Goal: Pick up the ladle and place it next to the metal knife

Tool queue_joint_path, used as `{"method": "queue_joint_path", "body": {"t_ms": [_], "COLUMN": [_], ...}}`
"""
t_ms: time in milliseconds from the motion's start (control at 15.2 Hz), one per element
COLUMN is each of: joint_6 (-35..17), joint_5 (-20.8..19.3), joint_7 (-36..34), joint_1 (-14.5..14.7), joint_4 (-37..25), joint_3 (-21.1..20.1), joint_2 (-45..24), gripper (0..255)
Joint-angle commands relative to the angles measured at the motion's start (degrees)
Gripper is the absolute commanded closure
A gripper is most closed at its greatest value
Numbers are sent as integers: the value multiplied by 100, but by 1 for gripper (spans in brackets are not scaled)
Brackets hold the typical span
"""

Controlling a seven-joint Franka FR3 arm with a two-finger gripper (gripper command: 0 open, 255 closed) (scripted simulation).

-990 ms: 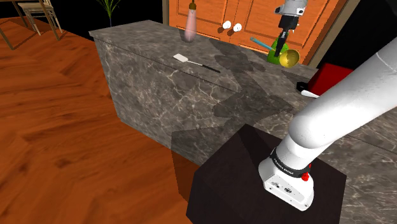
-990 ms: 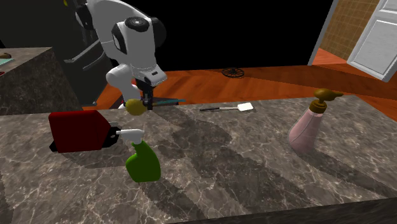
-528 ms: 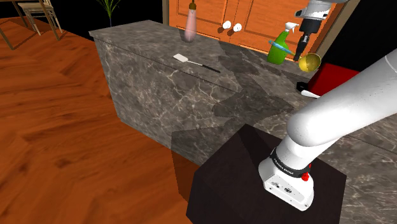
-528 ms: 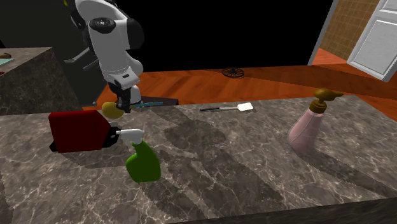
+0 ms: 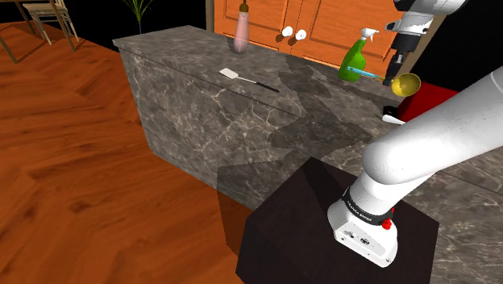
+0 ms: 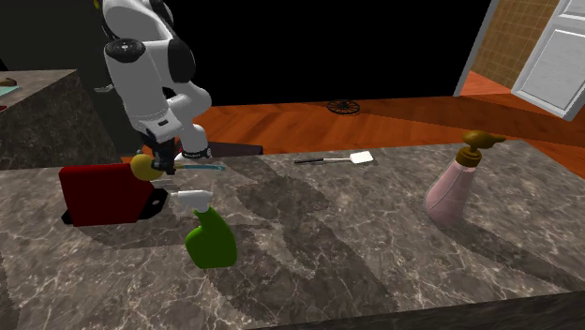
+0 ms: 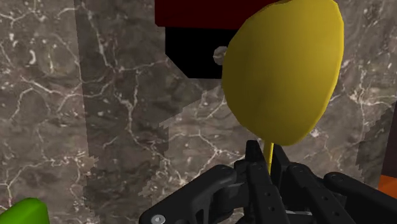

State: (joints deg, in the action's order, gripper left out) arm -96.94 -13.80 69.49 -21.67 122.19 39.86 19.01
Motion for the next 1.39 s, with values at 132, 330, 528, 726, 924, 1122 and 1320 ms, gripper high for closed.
{"method": "queue_joint_path", "body": {"t_ms": [132,330,528,726,924,1122,1320], "joint_6": [-311,-550,-792,-1038,-1288,-1433,-1434], "joint_5": [-17,-14,-3,15,45,67,68], "joint_7": [7,17,34,58,90,112,113], "joint_1": [-17,-18,-15,-9,1,7,6], "joint_4": [268,451,624,788,941,1025,1025], "joint_3": [70,124,181,242,305,342,341], "joint_2": [-52,-114,-190,-283,-392,-462,-463], "gripper": [255,255,255,255,255,255,255]}}
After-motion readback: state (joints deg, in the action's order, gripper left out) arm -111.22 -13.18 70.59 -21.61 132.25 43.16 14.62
